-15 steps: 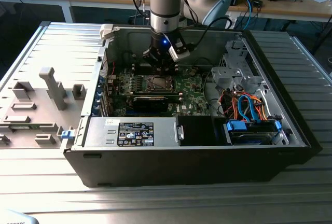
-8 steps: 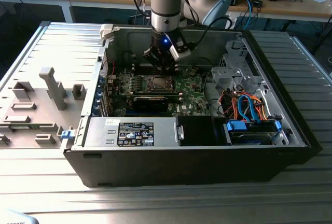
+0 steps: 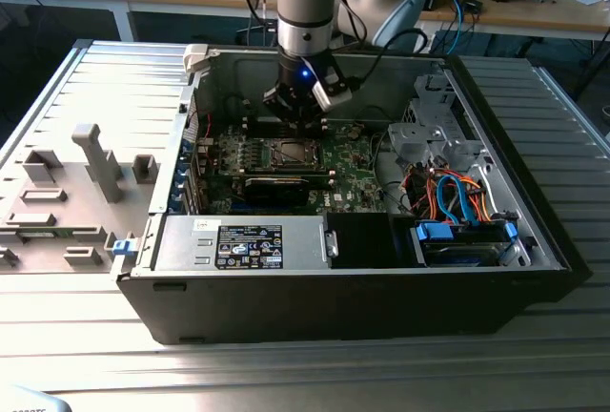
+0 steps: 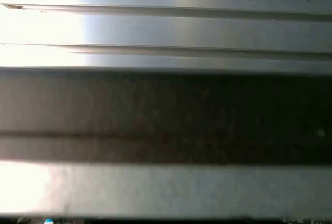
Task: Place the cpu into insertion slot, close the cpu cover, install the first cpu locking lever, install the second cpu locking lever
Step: 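Install the first cpu locking lever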
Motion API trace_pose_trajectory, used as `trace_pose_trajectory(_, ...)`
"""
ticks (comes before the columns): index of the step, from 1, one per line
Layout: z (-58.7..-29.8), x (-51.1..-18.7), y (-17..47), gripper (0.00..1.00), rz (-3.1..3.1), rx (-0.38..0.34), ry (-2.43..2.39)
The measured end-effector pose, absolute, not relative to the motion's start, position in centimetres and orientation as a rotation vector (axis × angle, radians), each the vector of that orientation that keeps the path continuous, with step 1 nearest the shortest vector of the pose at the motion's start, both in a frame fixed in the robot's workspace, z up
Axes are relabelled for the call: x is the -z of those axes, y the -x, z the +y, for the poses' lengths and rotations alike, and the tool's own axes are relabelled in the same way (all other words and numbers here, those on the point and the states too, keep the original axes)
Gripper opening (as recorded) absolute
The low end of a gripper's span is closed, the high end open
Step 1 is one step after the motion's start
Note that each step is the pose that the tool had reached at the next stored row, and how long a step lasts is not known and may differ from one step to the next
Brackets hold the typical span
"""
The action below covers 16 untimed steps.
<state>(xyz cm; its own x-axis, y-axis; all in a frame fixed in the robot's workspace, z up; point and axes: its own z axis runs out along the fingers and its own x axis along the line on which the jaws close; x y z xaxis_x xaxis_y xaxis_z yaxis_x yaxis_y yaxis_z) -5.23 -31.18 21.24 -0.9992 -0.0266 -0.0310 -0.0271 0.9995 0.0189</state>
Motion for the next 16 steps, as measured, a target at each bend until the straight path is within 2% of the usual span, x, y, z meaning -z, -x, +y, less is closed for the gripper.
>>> trace_pose_trajectory(7, -33.9, -21.2, 5.2, 0.11, 3.110, -0.030, 0.042)
trace_pose_trajectory(16, -34.8, -22.3, 5.2, 0.11, 3.110, -0.030, 0.042)
